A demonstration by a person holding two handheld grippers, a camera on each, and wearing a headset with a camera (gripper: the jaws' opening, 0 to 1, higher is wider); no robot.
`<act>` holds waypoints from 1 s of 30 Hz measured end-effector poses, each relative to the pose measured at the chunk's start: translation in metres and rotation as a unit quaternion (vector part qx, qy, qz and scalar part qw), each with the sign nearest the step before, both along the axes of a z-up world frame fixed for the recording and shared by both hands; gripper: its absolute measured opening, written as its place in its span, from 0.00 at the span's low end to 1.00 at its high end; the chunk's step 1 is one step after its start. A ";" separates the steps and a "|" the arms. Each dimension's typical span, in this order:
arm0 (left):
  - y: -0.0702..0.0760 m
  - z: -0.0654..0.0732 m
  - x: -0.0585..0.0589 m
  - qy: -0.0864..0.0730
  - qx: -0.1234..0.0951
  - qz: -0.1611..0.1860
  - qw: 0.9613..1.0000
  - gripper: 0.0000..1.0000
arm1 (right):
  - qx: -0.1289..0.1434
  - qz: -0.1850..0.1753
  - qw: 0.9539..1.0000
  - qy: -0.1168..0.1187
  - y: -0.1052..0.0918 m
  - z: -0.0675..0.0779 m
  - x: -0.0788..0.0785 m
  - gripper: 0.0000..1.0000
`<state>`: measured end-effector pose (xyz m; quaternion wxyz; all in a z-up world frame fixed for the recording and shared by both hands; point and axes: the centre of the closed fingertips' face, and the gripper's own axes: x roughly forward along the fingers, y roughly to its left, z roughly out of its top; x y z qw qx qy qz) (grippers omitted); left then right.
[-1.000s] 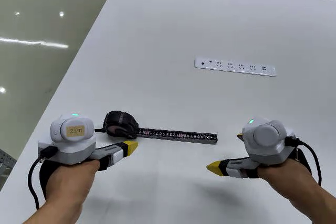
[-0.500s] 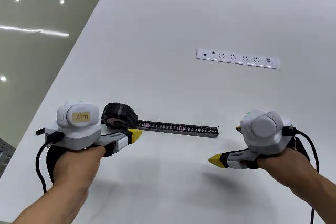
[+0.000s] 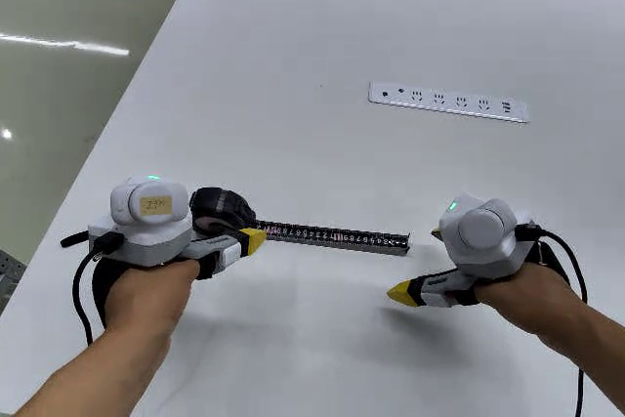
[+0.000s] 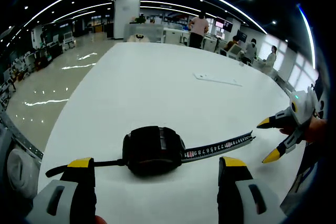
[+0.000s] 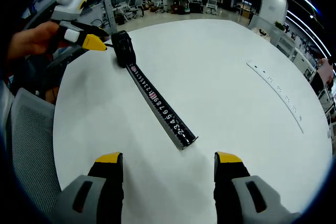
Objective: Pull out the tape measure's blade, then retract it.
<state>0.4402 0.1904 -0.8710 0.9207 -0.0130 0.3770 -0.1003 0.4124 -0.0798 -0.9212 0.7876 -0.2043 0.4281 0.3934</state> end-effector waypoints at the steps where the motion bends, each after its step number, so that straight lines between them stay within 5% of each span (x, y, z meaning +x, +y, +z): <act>1: 0.000 -0.001 0.001 0.001 0.001 0.000 1.000 0.94 | -0.001 0.003 1.000 0.000 0.000 -0.001 0.001 0.72; 27: -0.001 -0.009 0.016 0.005 -0.004 0.004 1.000 0.89 | -0.015 0.052 0.999 0.002 0.002 -0.012 0.017 0.62; 30: -0.001 -0.014 0.020 0.008 -0.006 0.001 1.000 0.86 | -0.016 0.080 0.997 0.003 0.004 -0.015 0.020 0.59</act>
